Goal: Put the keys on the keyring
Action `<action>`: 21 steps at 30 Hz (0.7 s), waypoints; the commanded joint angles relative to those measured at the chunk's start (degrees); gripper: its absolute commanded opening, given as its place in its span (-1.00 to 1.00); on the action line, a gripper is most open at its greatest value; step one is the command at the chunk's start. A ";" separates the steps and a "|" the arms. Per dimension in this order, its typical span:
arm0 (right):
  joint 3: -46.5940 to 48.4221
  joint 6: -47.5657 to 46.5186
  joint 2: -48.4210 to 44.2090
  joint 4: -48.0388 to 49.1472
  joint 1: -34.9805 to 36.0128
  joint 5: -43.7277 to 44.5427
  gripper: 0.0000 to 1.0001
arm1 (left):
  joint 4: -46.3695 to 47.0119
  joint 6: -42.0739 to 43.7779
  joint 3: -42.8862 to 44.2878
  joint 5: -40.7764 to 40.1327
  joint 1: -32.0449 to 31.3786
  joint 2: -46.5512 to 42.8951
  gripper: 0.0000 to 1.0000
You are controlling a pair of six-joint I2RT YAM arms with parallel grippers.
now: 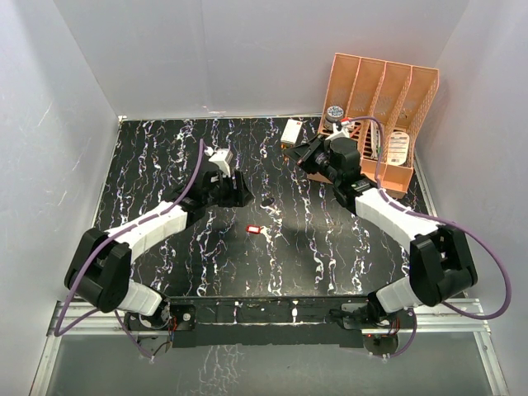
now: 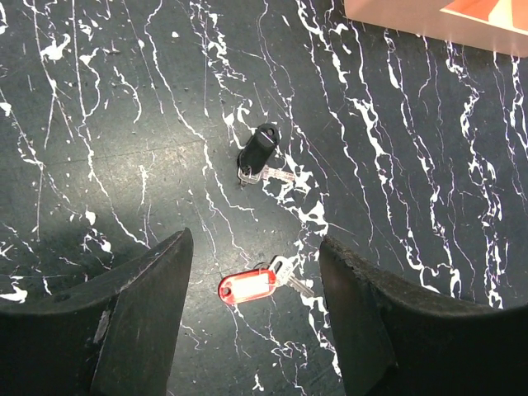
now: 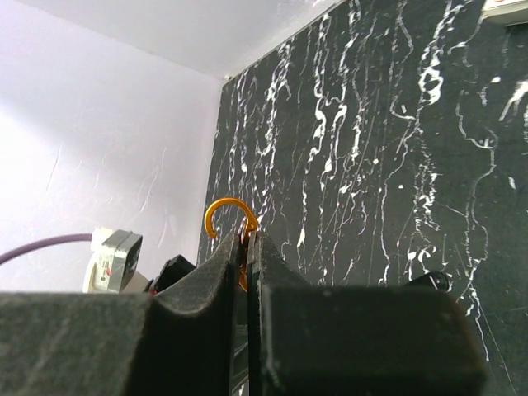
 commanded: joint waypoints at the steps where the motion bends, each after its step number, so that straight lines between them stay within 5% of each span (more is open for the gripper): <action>1: -1.46 -1.59 3.36 8.46 -0.24 -7.79 -1.00 | -0.25 0.61 -0.97 -2.42 -0.37 -4.50 0.22; 21: -2.10 -2.38 23.00 26.66 -0.15 -26.00 -1.00 | -3.16 0.91 -2.51 -4.64 -0.31 -9.95 0.22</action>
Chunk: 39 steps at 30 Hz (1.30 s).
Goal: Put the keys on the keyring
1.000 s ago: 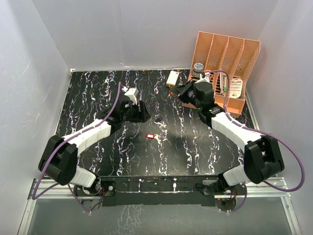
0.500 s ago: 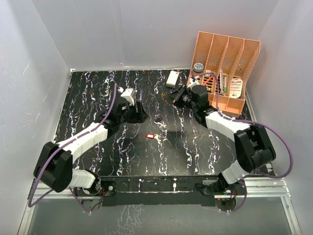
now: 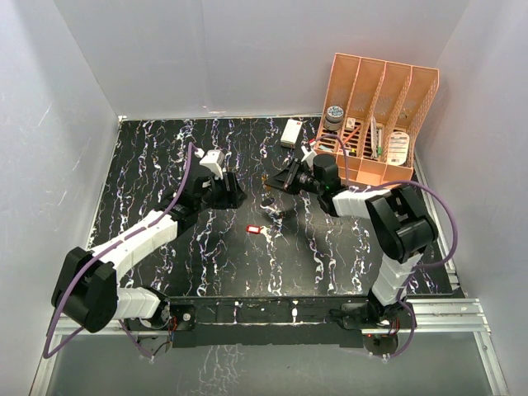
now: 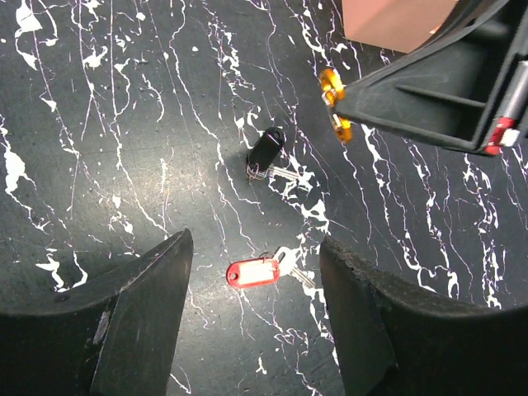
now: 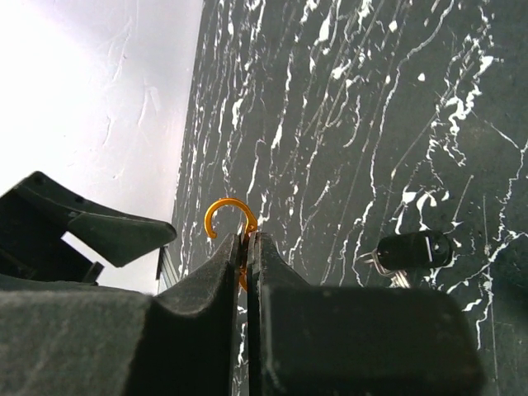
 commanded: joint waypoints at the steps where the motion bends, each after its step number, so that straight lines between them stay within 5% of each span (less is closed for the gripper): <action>1: 2.38 -1.21 3.68 6.74 -0.20 -3.84 -1.00 | -1.52 0.98 0.73 -1.16 -0.31 -1.93 0.22; 39: -2.82 1.16 11.46 17.60 4.74 6.55 -1.00 | -3.41 1.75 1.05 -2.26 -0.34 -2.92 0.25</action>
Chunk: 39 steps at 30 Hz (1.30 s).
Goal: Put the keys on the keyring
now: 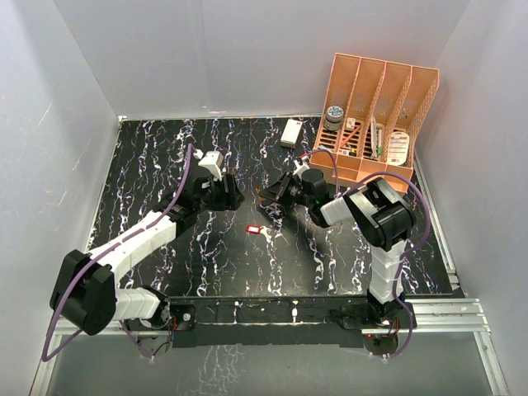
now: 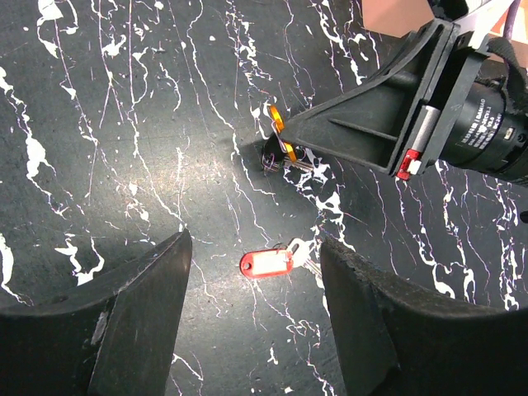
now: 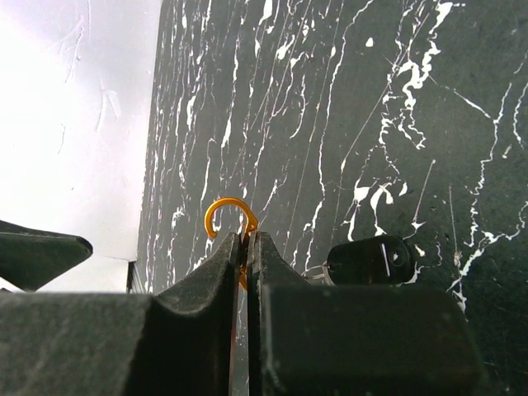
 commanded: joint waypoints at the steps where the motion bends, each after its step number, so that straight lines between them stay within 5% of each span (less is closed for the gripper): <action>1: -0.08 0.31 0.43 5.24 0.53 0.29 -1.00 | -0.57 0.72 1.10 -0.63 -0.35 -1.90 0.25; 39: -0.55 0.00 2.82 5.18 0.66 -1.98 -1.00 | -0.25 0.30 0.31 -0.83 -0.36 -2.10 0.25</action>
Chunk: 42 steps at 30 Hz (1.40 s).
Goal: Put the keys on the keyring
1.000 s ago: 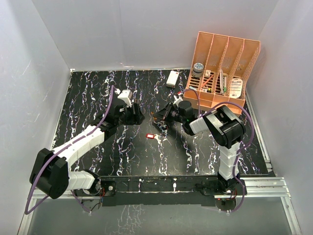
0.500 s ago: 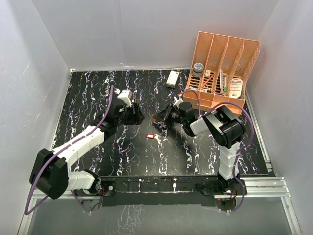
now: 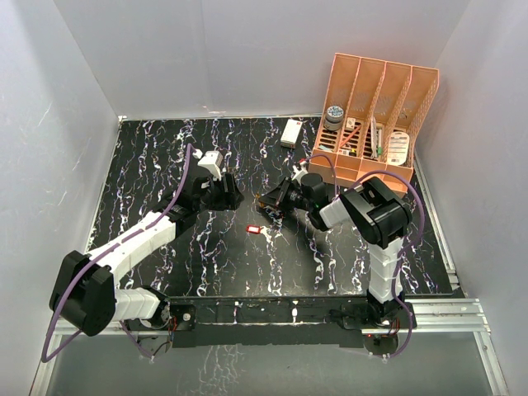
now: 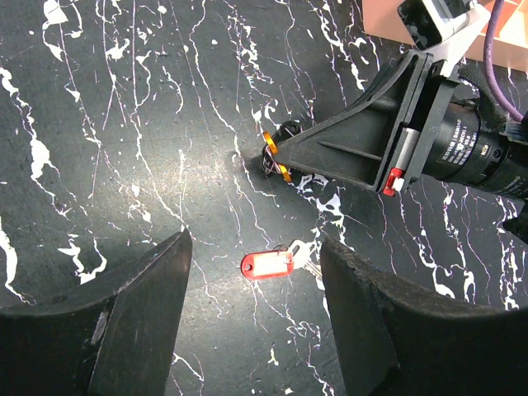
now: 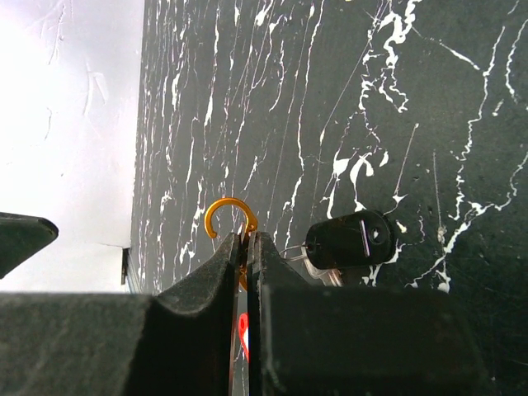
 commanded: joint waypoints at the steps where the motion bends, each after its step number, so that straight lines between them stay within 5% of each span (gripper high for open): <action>1: 0.84 0.00 0.49 3.12 0.27 -0.49 -1.00 | -0.21 0.28 0.24 -0.39 -0.35 -1.76 0.25; 42: 4.48 0.04 4.72 5.40 0.38 -1.83 -1.00 | -0.90 1.33 0.88 -1.00 -0.36 -1.04 0.25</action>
